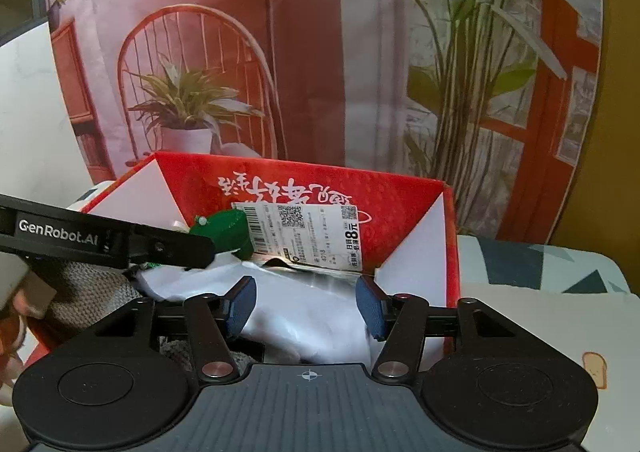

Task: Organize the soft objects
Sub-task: 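Lower the plastic bag into the red box and open both tools, then move both tools back to the white knotted cloth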

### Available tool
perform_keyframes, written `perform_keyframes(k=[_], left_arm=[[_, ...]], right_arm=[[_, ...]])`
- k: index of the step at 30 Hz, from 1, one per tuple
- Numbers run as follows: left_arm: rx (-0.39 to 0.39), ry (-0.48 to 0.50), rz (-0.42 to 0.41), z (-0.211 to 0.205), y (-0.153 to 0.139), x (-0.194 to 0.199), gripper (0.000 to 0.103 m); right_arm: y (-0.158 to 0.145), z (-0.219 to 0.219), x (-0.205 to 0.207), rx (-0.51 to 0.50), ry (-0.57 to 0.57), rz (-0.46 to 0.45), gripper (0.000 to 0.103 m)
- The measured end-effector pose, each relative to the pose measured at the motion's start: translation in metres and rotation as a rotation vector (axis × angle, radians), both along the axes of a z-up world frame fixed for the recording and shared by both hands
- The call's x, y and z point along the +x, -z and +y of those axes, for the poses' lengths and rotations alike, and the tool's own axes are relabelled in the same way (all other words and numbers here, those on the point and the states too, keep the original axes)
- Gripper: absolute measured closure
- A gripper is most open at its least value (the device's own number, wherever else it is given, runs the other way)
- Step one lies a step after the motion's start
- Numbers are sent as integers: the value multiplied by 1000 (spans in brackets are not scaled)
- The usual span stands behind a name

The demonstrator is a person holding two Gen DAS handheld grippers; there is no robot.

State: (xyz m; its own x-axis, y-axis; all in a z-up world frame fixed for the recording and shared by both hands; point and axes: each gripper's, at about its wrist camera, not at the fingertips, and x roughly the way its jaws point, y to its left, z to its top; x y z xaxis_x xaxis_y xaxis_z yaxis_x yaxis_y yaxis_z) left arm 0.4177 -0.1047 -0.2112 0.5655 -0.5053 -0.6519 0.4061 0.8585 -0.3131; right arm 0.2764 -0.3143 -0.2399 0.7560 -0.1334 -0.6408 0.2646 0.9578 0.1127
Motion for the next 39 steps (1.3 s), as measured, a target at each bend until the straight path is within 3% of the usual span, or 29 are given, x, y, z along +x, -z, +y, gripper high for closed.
perform_keyframes(k=[9,13,19,24,30,37,39], left_arm=[[63,-37,-83,7,-27,-26,8],[109,-75,-115,12,-35,-43,2],[170,-122,-152,25,-41,-73,0],[174,-151,-212,50,-44,-106,0],[199,-184,-248,81,-30,-141,0],[187,-206,-182,102,6,-158,3],[176,-203,-139,103,19,-156,11]], right_arm=[[-23,13,-17,-42,15,-37,13],[-33,19,-28,-45,28,-51,1],[-38,29,-50,-38,54,-74,1],[-36,39,-81,-31,72,-134,0],[-23,48,-122,-40,77,-189,0],[5,52,-157,-17,88,-170,1],[17,51,-159,0,95,-141,3]])
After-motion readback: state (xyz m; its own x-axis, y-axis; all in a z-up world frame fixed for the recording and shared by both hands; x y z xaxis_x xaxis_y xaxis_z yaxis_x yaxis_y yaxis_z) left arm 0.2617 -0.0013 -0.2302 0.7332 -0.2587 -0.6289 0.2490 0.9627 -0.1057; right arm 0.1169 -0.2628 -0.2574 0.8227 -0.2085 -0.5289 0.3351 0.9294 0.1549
